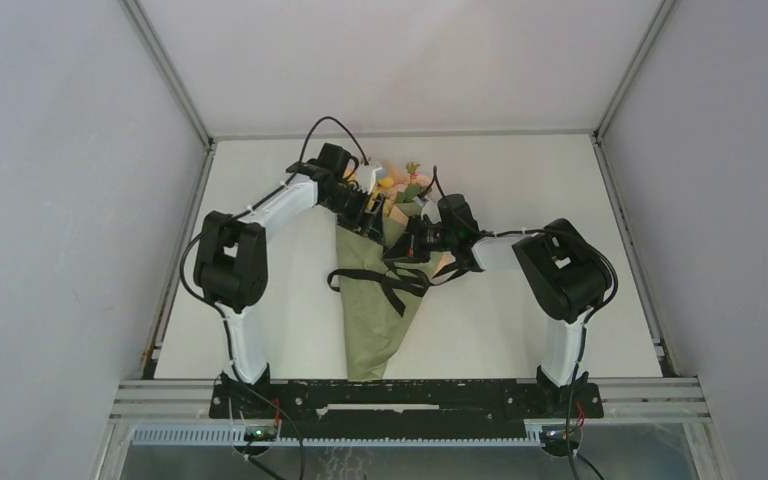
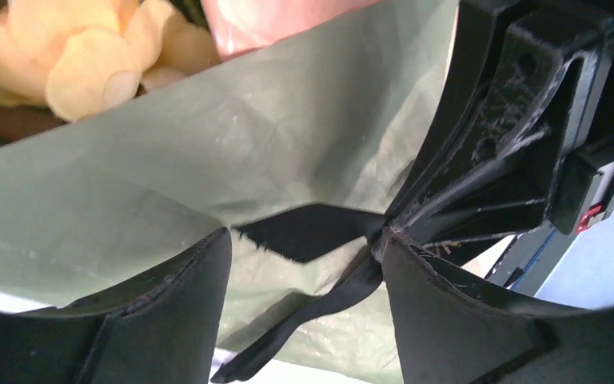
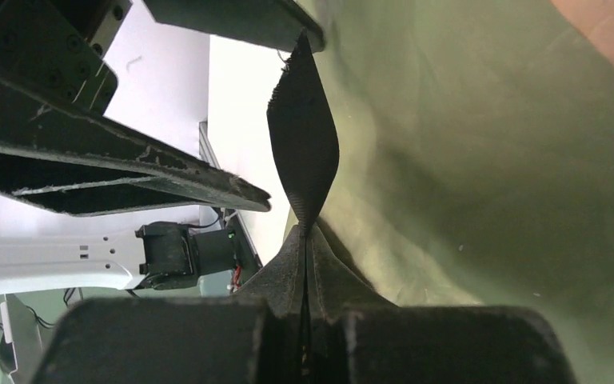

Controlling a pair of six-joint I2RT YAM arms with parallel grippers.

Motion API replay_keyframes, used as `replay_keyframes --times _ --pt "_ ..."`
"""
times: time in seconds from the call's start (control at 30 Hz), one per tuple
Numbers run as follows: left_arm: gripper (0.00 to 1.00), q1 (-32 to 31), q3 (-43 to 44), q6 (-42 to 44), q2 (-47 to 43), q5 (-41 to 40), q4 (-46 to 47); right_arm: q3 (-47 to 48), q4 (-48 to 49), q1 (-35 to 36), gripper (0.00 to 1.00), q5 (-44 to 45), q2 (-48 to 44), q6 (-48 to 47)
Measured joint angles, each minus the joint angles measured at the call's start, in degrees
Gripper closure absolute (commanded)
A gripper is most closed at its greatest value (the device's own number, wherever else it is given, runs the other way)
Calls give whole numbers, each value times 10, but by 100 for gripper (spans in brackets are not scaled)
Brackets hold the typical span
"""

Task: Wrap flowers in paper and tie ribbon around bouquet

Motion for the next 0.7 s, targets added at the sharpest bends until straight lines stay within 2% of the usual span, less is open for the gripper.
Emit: replay_keyframes --times 0.13,0.2,0.3,0.4,0.43,0.7 --pt "33 0 0 -19 14 30 24 0 8 0 100 -14 0 -5" --pt "42 0 0 -26 22 40 31 0 13 1 100 -22 0 -9" --pt "64 0 0 -39 29 52 35 0 17 3 100 -33 0 -16" --pt "97 0 -1 -49 31 71 37 0 17 4 100 -38 0 -22" --pt "100 0 -3 -50 31 79 38 0 17 4 100 -39 0 -22" --pt "100 0 -64 -45 15 106 34 0 12 0 100 -39 0 -35"
